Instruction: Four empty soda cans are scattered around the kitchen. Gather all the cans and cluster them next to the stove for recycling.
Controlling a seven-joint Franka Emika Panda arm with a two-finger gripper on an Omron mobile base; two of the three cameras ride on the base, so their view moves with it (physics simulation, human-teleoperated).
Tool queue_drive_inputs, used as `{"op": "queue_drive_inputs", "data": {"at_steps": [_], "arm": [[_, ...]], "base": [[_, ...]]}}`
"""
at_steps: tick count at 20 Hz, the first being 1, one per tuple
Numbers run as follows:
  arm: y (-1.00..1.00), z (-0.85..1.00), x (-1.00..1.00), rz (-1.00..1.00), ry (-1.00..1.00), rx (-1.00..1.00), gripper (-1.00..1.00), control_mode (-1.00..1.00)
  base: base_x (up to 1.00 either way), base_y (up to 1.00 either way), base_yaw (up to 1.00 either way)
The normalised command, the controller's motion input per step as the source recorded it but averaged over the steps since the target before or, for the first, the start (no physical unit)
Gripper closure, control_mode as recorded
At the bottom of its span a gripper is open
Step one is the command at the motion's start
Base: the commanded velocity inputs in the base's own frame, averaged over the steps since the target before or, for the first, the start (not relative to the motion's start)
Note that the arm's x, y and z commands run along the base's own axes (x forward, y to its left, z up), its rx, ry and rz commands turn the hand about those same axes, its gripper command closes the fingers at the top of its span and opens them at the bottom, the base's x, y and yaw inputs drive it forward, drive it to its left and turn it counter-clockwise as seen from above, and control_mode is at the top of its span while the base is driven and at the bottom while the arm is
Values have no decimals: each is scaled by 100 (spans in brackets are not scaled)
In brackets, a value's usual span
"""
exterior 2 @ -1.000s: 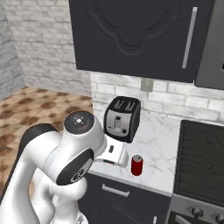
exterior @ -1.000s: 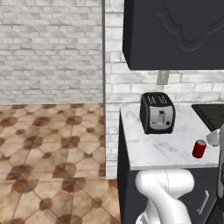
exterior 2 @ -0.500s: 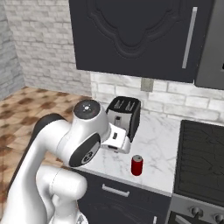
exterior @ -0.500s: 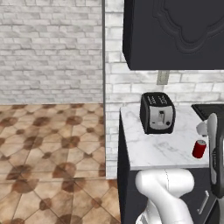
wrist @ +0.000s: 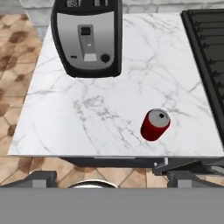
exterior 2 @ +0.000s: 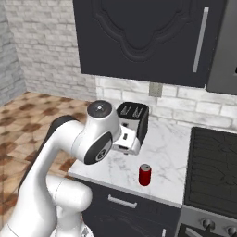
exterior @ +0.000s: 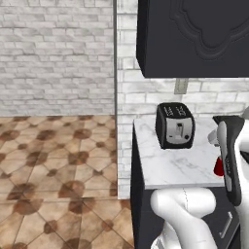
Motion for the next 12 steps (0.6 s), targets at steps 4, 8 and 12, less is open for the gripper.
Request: {"op": "queue_drive_inputs", "data": {"at_steps": [4, 8, 12], "arm": [[-5, -10, 29, -3, 1, 0, -100, -100], [-25, -4, 8, -5, 2, 0, -100, -100], [-38, -3, 0, -6, 5, 0, -100, -100]], "base": [[0, 0, 0], [0, 0, 0], [0, 0, 0]]}}
